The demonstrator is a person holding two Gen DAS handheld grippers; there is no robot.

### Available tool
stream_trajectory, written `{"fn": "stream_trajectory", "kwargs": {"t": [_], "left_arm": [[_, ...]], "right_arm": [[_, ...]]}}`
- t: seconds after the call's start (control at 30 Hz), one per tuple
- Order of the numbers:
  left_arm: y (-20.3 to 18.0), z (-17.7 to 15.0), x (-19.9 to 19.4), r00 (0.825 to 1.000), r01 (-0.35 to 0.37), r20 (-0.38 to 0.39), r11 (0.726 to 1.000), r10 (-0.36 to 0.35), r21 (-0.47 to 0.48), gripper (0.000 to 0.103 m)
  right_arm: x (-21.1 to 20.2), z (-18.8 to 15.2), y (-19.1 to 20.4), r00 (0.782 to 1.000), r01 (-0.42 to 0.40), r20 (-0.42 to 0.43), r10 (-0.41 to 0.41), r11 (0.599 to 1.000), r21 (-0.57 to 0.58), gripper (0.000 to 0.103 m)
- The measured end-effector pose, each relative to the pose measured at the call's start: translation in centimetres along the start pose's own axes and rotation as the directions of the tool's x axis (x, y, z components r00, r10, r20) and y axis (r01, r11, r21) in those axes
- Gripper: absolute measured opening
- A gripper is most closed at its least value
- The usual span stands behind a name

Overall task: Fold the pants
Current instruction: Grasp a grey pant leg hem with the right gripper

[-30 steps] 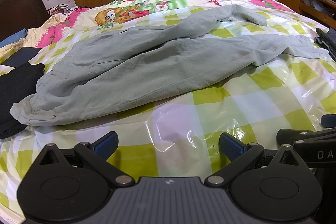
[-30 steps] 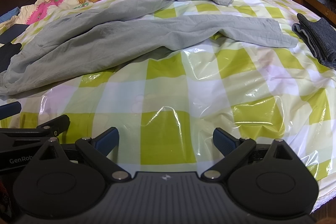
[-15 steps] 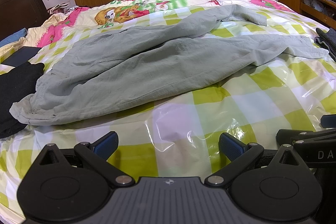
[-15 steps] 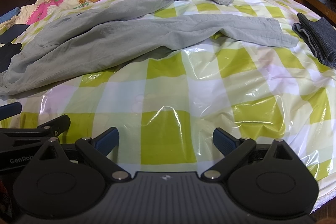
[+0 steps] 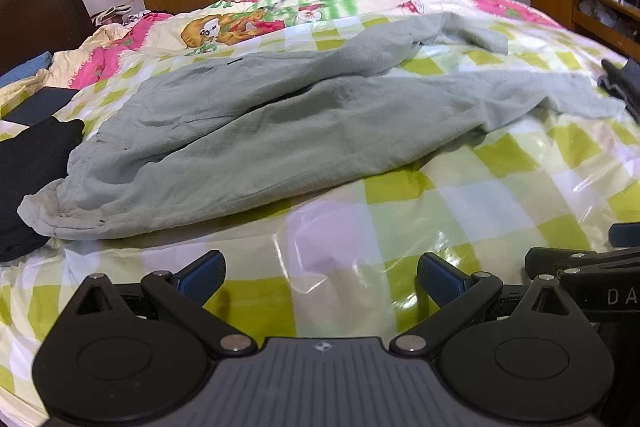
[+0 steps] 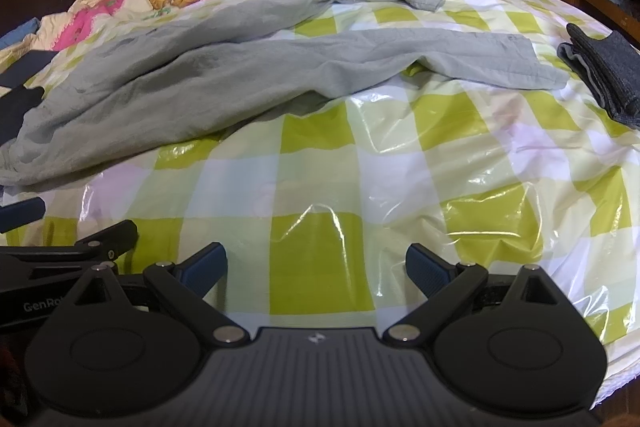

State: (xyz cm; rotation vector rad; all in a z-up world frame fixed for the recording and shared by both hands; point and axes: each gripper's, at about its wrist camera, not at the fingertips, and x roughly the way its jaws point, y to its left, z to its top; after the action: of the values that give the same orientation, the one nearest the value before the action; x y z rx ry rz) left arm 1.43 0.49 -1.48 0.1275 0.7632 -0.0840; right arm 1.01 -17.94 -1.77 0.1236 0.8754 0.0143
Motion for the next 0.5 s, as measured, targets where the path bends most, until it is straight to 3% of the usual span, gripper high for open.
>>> {"fn": "stream_trajectory", "kwargs": {"t": [0.1, 0.27, 0.5], "left_arm": [[-0.3, 0.6, -0.3, 1.0, 0.023, 0.02, 1.0, -0.024, 0.01, 0.103], [-2.7, 2.6, 0.3, 0.997, 0.044, 0.06, 0.996, -0.049, 0.082, 0.103], [-6.4, 6.5, 3.9, 0.991, 0.102, 0.072, 0.982, -0.115, 0.16, 0.103]], "right_arm": [[-0.6, 1.0, -1.3, 1.0, -0.017, 0.026, 0.015, 0.998, 0.052, 0.096], [-0.3, 3.7, -6.1, 0.996, 0.039, 0.069, -0.052, 0.983, 0.18, 0.096], [3.1, 8.1, -14.9, 0.993, 0.036, 0.083, -0.082, 0.893, 0.448, 0.096]]}}
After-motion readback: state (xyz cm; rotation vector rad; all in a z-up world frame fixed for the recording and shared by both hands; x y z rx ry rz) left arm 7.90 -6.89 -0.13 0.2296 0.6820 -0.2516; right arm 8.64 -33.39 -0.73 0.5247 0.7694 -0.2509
